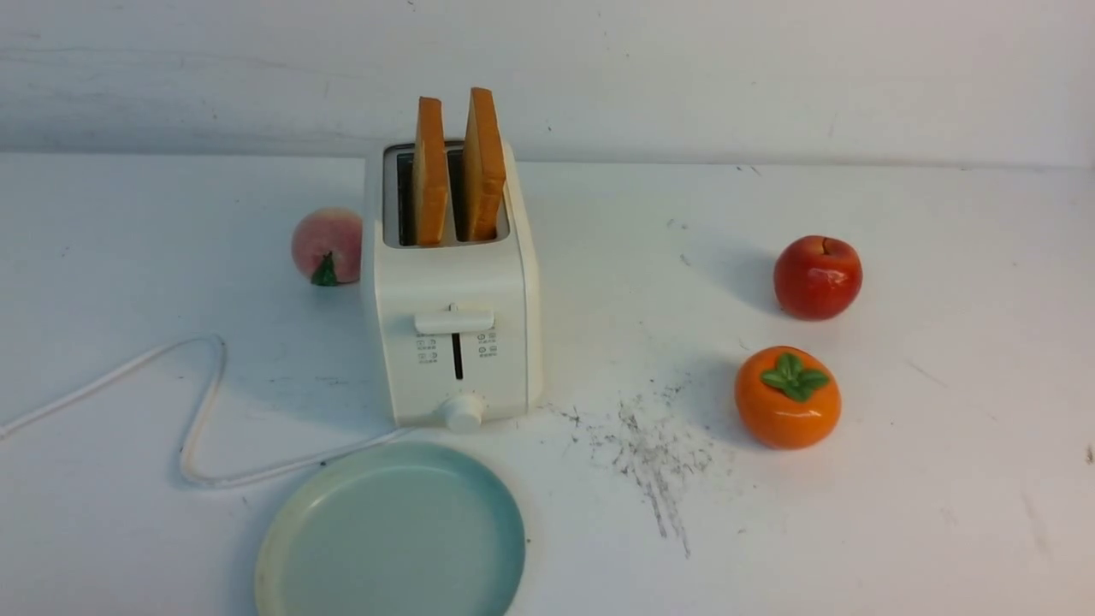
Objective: Take toasted bread from bread machine on white table place on plate.
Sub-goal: 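Reach for a toast slice standing in the toaster with the left gripper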
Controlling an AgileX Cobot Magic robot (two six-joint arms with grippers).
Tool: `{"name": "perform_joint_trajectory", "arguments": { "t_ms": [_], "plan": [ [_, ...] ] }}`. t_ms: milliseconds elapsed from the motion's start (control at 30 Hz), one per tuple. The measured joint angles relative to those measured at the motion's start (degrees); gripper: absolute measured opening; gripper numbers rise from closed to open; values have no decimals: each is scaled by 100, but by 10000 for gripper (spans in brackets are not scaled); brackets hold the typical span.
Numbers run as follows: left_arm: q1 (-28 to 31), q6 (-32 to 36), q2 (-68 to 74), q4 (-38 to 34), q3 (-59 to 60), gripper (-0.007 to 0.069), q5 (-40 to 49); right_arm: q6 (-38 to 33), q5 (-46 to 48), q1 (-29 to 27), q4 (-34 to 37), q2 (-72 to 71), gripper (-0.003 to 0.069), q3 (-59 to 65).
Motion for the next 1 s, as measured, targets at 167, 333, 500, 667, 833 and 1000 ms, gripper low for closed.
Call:
{"name": "perform_joint_trajectory", "arguments": {
  "t_ms": [167, 333, 500, 667, 833, 1000],
  "plan": [
    [0, -24, 0, -24, 0, 223, -412, 0, -373, 0, 247, 0, 241, -9],
    [0, 60, 0, -78, -342, 66, -1061, -265, 152, 0, 67, 64, 185, -1037],
    [0, 1026, 699, 153, -2052, -14, 830, -842, 2152, 0, -573, 1283, 34, -3078],
    [0, 1795, 3172, 490, -4136, -14, 4548, -1070, 4273, 0, -915, 3249, -18, -4453],
    [0, 2370, 5128, 720, -5342, -14, 6089, -1081, 4819, 0, -941, 4197, -17, -4637],
    [-41, 2777, 6377, 775, -6237, -14, 6167, -1118, 4891, 0, -998, 4415, -15, -4637]
  ]
}}
